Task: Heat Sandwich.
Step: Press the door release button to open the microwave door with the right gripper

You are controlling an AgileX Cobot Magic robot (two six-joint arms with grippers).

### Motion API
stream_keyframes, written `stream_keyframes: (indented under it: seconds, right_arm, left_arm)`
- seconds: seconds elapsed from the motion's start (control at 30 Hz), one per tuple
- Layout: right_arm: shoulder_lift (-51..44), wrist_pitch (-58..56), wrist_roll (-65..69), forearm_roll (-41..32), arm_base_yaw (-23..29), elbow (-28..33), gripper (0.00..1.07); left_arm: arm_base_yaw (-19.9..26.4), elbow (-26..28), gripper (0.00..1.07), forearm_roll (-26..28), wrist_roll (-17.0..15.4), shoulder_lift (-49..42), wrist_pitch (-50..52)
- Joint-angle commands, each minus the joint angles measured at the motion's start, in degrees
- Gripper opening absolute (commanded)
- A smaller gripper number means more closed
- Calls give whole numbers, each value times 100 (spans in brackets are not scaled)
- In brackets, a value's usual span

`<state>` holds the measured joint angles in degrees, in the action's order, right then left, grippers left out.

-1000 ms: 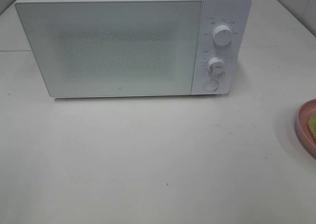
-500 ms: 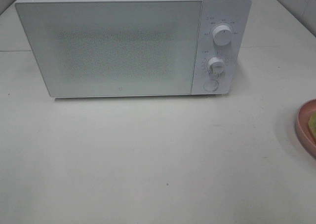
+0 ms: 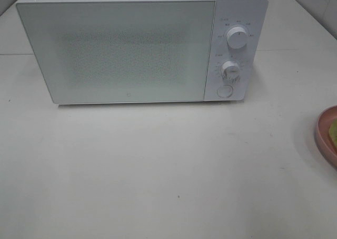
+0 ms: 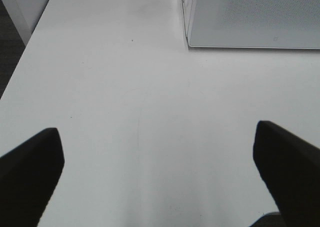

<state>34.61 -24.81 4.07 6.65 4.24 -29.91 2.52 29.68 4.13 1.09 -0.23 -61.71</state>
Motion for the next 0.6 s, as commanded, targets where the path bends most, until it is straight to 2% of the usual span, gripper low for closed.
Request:
stream_keyframes:
  seconds: [0.03,0.5,0.6]
  right_arm:
    - [212,286,34,23,-23,-46,75]
    - [1387,1742,34,23,-23,-46,75]
    - [1725,2532,34,46,-23,92,75]
  left_arm:
    - [23,-6,98,-11,0,-132,29]
    - [23,-6,98,-11,0,-132,29]
    - [23,-6,98,-11,0,-132,29]
